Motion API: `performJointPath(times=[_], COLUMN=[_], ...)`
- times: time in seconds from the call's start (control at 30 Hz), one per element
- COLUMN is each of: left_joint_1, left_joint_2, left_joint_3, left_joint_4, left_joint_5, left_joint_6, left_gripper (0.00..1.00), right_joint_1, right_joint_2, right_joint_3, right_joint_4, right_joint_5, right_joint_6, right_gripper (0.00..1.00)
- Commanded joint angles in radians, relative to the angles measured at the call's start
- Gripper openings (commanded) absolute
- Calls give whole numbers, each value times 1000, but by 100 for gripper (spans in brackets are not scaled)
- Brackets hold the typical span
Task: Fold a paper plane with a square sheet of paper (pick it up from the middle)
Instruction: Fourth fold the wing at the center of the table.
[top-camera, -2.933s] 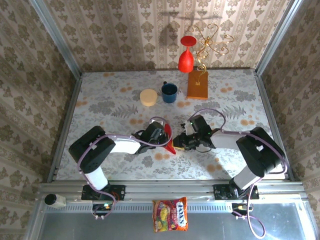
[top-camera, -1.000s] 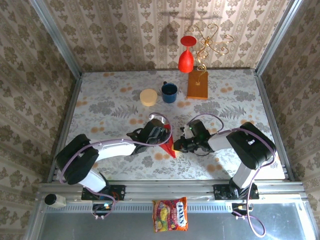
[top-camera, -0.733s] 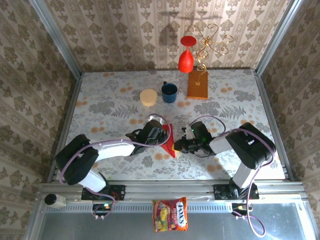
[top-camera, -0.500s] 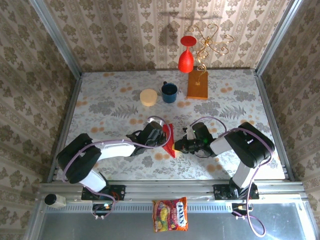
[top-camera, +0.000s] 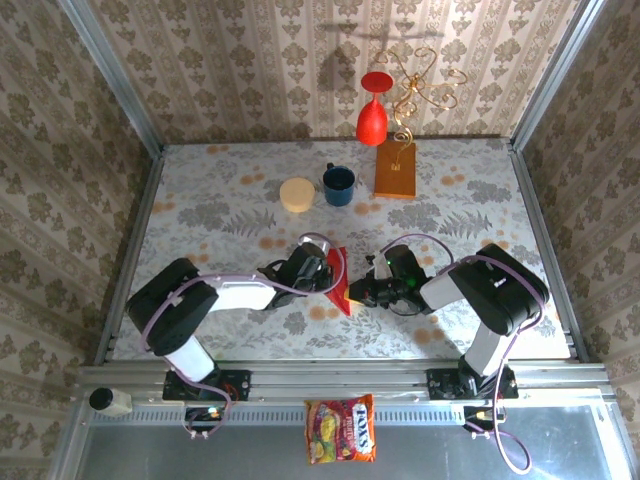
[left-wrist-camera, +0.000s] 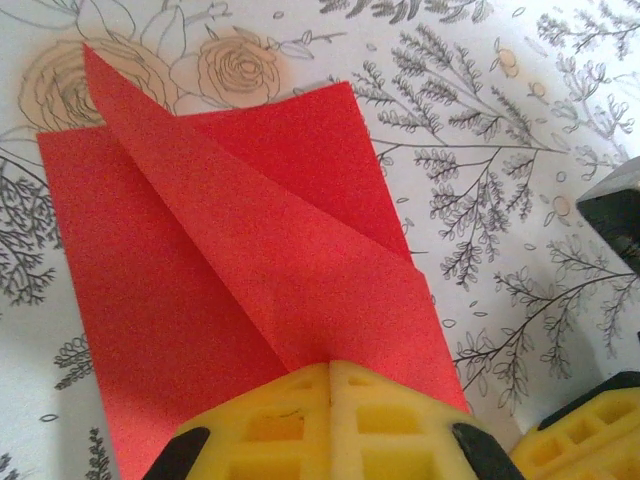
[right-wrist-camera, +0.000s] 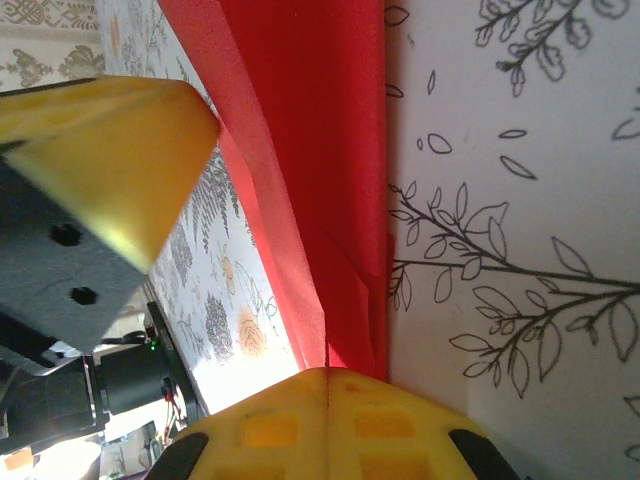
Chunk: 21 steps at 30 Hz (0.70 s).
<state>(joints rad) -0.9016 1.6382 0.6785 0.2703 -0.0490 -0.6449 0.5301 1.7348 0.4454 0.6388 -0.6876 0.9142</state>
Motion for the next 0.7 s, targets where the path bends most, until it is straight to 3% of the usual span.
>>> performJointPath(times=[0.0,0.67], left_joint_1=[8,15], left_joint_2=[22,73], left_joint_3=[31,77], left_joint_4=[32,60], left_joint_5=[22,46], left_joint_6=[30,45], left_gripper=[0,0], right_joint_1=[10,2], right_joint_2=[73,71], right_joint_3=[-36,-43], right_joint_4=[-111,-110], right_joint_5=[92,88], right_joint_6=[-12,-17], right_gripper=[0,0])
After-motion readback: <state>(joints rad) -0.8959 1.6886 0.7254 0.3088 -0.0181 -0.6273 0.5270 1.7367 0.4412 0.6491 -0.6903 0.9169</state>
